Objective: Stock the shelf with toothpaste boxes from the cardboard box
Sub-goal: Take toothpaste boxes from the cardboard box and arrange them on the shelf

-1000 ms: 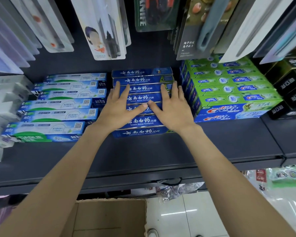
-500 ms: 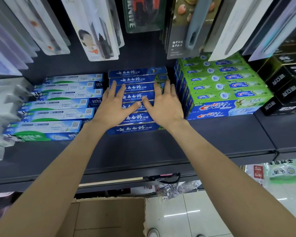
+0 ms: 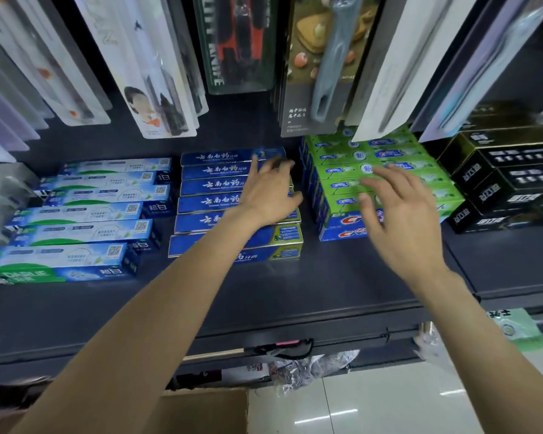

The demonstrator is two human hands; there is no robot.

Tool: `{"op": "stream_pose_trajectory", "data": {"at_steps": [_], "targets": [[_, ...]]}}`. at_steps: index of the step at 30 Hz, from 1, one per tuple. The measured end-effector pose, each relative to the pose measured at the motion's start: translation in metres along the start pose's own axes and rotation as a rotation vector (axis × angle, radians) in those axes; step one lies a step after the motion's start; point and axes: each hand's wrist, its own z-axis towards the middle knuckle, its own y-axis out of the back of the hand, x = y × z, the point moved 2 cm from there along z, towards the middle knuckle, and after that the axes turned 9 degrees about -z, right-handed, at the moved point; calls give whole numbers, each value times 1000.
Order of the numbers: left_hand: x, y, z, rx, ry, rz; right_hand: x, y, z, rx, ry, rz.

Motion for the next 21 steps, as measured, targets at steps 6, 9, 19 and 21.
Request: {"op": "stream_pose_trajectory", "data": {"at_steps": [6,9,19,21], "targets": [[-10,-20,27,224,30,217,-20,-21,-5,140,-16,-141],[-13,-24,31,237,94,203,-21,-26,-8,143,-48,-121],[-11,-25,32,217,92,199,-21,-31,-6,182,-39,-139],[-11,-24,32,204,89,188,-22,-30,-5,201,-41,-123]]}}
